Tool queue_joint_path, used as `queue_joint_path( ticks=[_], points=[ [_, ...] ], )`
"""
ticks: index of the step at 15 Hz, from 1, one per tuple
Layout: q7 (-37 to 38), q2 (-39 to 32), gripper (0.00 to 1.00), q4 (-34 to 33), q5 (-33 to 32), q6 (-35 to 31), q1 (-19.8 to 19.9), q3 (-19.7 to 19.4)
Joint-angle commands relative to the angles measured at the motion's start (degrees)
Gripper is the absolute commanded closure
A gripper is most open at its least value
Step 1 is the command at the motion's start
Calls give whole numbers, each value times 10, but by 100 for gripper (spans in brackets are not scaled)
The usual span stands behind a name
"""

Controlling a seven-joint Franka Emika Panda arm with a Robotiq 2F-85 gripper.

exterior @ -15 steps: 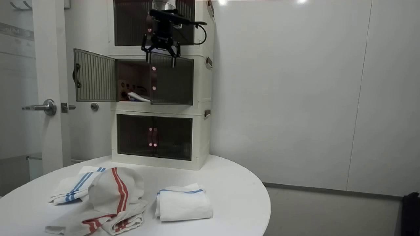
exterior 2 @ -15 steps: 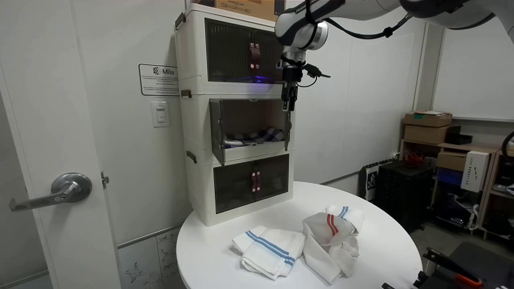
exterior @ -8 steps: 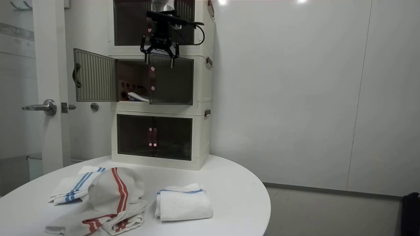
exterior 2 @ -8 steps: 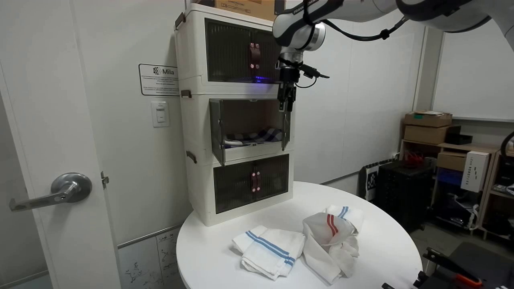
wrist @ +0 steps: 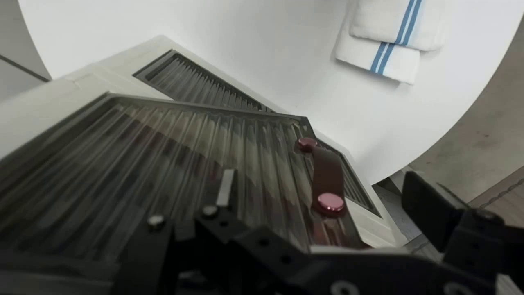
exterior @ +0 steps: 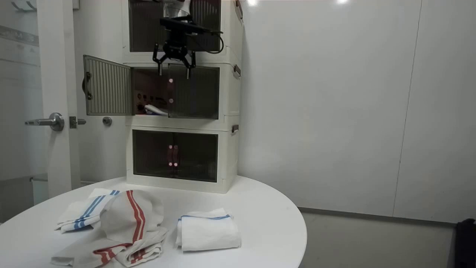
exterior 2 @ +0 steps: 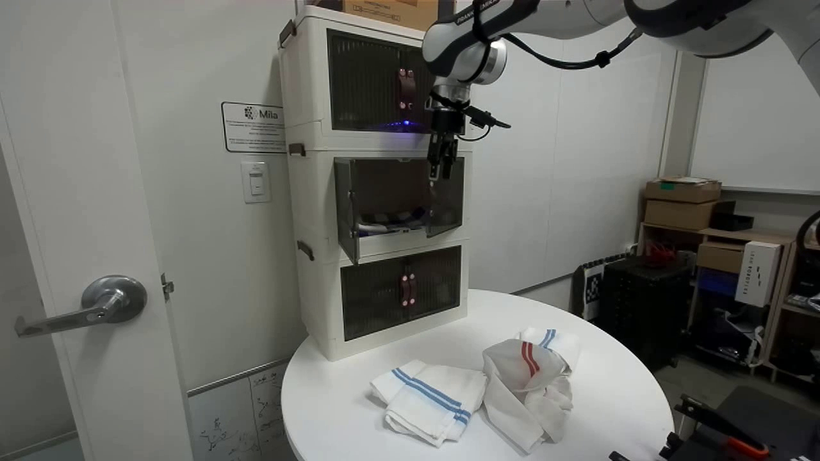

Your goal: Close the right door of the middle shelf

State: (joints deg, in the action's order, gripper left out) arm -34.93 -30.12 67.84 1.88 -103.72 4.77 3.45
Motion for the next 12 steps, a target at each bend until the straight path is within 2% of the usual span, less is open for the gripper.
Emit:
queue_joint_path(
  ticks=[1,6,9,12],
  points=[
    [29,-20,0,-11,-12,-76,-18,-4],
    [116,-37,0,5,-21,-191,-37,-16],
    [163,-30,0,26,-41,-226,-41,-16],
    [195,-19,0,41,-57,-232,-44,-18]
  ],
)
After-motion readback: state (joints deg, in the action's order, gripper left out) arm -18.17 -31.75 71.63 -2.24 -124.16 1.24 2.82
